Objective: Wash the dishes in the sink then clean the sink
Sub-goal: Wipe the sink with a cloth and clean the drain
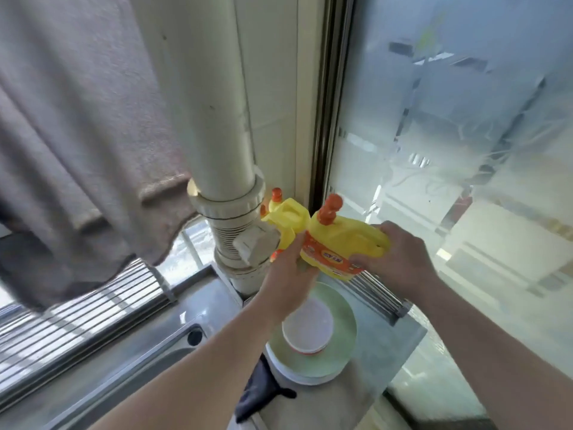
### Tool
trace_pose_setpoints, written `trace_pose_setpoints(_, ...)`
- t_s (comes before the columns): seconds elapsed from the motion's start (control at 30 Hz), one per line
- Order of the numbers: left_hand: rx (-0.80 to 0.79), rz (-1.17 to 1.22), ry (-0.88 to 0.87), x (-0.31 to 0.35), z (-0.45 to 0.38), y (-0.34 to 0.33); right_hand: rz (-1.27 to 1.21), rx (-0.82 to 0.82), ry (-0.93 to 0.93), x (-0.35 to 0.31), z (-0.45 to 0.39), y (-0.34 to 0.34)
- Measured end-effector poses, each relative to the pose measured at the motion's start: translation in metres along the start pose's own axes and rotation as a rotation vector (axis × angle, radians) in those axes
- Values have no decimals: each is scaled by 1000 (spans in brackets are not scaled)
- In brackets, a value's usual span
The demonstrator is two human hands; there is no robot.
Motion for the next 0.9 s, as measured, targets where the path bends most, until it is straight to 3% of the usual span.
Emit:
trace_pose_setpoints(0.27,-87,129,223,-48,-63,-42,179,-132,-25,56,-82,-67)
trace_pose_setpoints(0.63,-82,116,335,-75,-88,-73,80,-142,-72,100,-102,-109)
trace_pose_setpoints(0.77,90,52,357,-76,-64,-48,-9,-123,-90,93,-93,-96)
trace_pose_setpoints(0.9,354,-31,394,-102,-12,-5,-93,63,124,52,-60,-78)
Point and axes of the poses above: each hand's wrist, its own z-axis away from the middle knuckle, its own y-axis out of the back of the hand, x = y × z, the point moved 8 cm from there along -z, towards the middle knuckle, and after that the axes turned 4 degrees about -z, right-handed, at the moved point
